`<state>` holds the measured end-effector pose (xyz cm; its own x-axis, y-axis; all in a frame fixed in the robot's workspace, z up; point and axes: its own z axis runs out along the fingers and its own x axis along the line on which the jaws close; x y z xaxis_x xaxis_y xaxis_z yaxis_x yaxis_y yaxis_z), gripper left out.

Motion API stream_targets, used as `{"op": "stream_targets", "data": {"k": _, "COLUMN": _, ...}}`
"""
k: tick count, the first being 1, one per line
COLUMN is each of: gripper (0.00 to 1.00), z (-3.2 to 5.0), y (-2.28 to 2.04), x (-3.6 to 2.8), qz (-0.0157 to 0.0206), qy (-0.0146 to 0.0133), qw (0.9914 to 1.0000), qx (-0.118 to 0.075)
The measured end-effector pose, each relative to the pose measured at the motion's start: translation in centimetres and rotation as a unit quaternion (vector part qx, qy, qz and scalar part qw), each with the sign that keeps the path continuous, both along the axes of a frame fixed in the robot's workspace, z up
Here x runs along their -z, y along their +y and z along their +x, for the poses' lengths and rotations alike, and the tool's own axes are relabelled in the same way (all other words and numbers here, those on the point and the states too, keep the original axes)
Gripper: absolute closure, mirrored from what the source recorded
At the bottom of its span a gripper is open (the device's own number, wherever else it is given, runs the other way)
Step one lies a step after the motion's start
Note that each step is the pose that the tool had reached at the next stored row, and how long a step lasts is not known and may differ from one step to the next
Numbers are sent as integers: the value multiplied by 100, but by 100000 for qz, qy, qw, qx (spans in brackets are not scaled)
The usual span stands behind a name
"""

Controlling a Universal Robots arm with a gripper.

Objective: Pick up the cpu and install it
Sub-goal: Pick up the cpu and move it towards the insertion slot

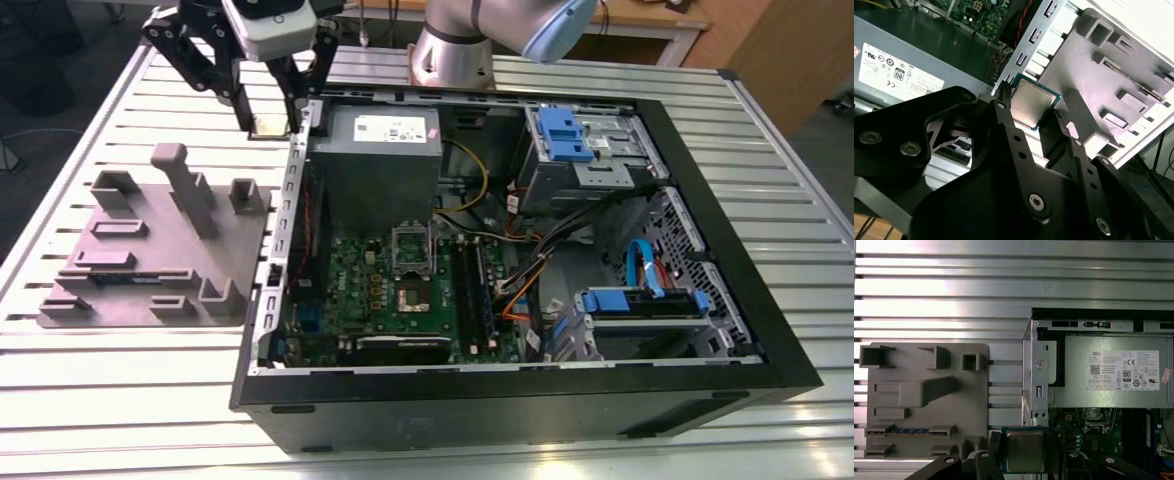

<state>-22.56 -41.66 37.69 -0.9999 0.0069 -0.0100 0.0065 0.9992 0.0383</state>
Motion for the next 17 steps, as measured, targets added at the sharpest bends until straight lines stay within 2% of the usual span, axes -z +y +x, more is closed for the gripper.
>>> {"op": "stream_targets", "data": {"k": 17, "gripper": 53, "z": 55, "y": 0, "x": 0, "qz": 5, "qy": -1, "qw": 100000, "qx": -1}}
